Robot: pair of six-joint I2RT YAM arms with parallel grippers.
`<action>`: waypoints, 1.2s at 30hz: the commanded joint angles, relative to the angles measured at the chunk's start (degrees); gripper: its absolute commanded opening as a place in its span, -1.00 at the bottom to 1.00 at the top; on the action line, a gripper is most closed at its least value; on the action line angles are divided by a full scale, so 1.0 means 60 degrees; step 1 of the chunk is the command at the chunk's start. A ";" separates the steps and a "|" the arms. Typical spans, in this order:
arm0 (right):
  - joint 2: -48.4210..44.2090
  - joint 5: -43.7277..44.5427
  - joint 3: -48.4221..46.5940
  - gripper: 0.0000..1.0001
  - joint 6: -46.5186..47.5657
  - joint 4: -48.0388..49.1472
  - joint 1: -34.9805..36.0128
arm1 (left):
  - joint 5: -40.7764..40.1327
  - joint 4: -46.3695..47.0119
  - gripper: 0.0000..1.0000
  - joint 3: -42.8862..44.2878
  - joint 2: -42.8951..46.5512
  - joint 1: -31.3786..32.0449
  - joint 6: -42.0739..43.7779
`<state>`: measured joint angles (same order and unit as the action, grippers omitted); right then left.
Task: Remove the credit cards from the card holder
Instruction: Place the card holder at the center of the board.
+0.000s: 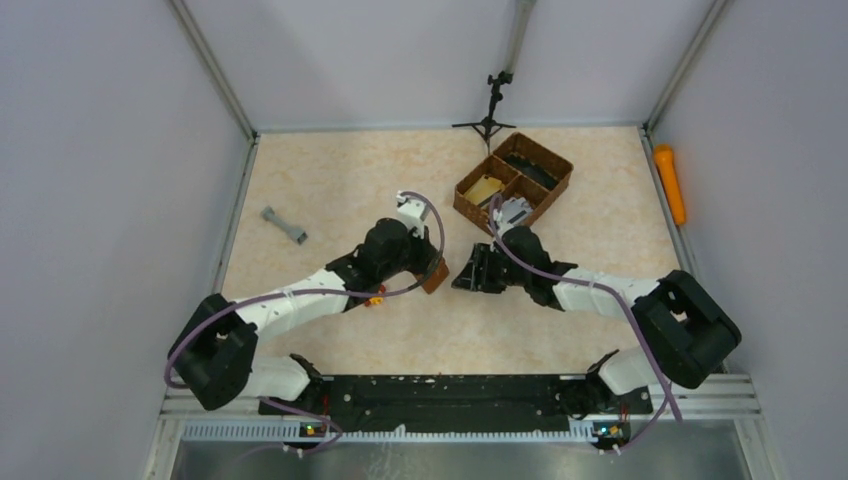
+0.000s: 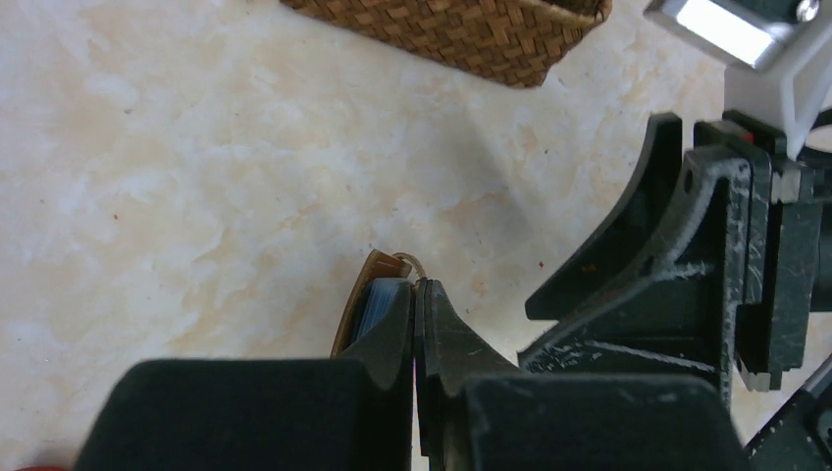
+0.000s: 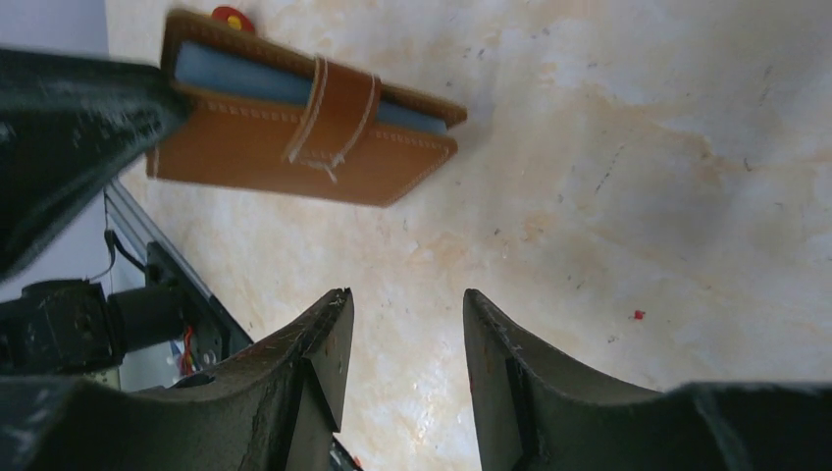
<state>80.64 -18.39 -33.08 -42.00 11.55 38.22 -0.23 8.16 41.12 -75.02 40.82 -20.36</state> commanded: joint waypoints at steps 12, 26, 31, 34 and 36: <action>0.0240 0.1360 -0.0050 -0.44 -0.0948 0.0680 0.0076 | 0.1748 0.0149 -0.89 0.1305 -0.1064 0.0664 0.0098; -0.0039 0.2804 0.0678 -0.72 -0.1212 0.0593 0.0076 | 0.4749 -0.0120 -0.21 0.2073 -0.2389 0.0669 0.0040; -0.0672 0.3194 0.0592 -0.65 -0.0889 -0.0224 0.0061 | 0.5108 -0.0113 -0.20 0.2154 -0.2404 0.0633 -0.0078; -0.0952 0.3288 0.0424 -0.29 -0.0518 -0.0629 0.0065 | 0.3886 -0.0198 -0.10 0.1870 -0.2033 0.0433 -0.0185; -0.1020 0.3153 0.0275 -0.03 -0.0127 -0.0828 0.0054 | 0.2416 -0.0830 -0.02 0.1868 -0.1905 0.0155 -0.0539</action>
<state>76.82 -0.69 -28.91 -47.57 9.28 38.20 25.74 5.93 51.68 -90.00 44.27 -20.93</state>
